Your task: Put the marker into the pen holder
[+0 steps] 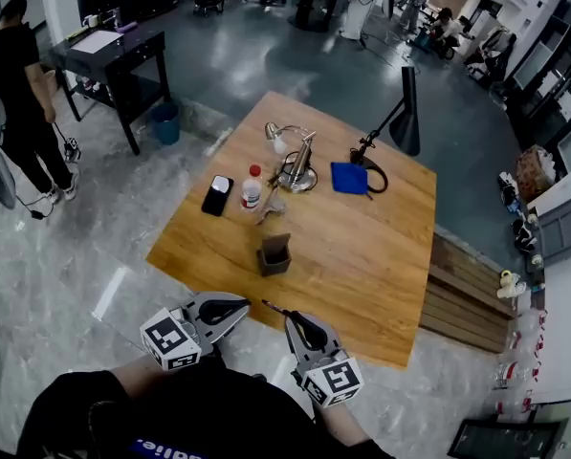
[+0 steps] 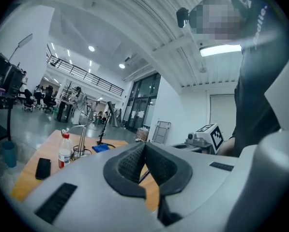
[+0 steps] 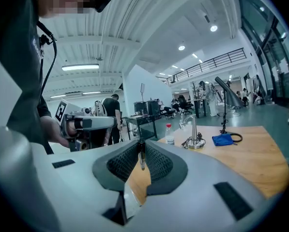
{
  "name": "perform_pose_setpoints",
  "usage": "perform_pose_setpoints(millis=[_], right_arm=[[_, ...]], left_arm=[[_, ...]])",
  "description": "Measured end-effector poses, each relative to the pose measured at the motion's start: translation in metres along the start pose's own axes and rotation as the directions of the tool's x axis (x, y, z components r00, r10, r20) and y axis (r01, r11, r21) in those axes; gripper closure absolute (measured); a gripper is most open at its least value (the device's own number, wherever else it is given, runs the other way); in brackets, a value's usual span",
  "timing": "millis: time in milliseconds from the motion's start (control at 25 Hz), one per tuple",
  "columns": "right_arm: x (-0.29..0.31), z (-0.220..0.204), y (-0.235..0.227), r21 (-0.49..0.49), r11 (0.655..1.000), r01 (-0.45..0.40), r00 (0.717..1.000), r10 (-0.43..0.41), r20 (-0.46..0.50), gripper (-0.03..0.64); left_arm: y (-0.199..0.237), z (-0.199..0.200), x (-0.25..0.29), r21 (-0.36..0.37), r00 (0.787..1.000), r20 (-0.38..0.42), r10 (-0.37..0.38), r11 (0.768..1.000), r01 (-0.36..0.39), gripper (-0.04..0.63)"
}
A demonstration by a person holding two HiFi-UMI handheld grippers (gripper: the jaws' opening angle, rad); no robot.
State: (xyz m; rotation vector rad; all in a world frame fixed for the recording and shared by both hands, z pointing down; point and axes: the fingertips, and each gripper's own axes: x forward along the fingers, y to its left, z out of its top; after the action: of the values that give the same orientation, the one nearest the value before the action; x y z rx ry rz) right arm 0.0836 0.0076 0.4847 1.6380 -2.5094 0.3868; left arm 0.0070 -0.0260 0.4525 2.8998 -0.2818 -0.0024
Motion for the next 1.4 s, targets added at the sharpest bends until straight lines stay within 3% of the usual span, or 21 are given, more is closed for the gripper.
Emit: perform_pose_setpoints(millis=[440, 680, 1000, 1400], right_arm=[[0.077, 0.011, -0.041, -0.028, 0.992, 0.127, 0.988, -0.128, -0.087, 0.571], [0.102, 0.007, -0.080, -0.063, 0.975, 0.214, 0.968, -0.221, -0.120, 0.571], [0.125, -0.025, -0.117, -0.086, 0.986, 0.145, 0.965, -0.160, -0.209, 0.571], [0.147, -0.064, -0.147, -0.028, 0.998, 0.058, 0.957, -0.064, -0.282, 0.571]], left_arm=[[0.090, 0.008, 0.011, -0.053, 0.994, -0.022, -0.103, 0.993, 0.102, 0.586], [0.123, 0.004, 0.016, -0.074, 0.993, -0.038, -0.108, 0.992, 0.105, 0.587], [0.126, -0.004, 0.030, -0.081, 0.998, -0.054, -0.036, 0.996, 0.031, 0.586], [0.114, -0.013, 0.037, -0.075, 0.996, -0.074, 0.059, 0.995, -0.064, 0.586]])
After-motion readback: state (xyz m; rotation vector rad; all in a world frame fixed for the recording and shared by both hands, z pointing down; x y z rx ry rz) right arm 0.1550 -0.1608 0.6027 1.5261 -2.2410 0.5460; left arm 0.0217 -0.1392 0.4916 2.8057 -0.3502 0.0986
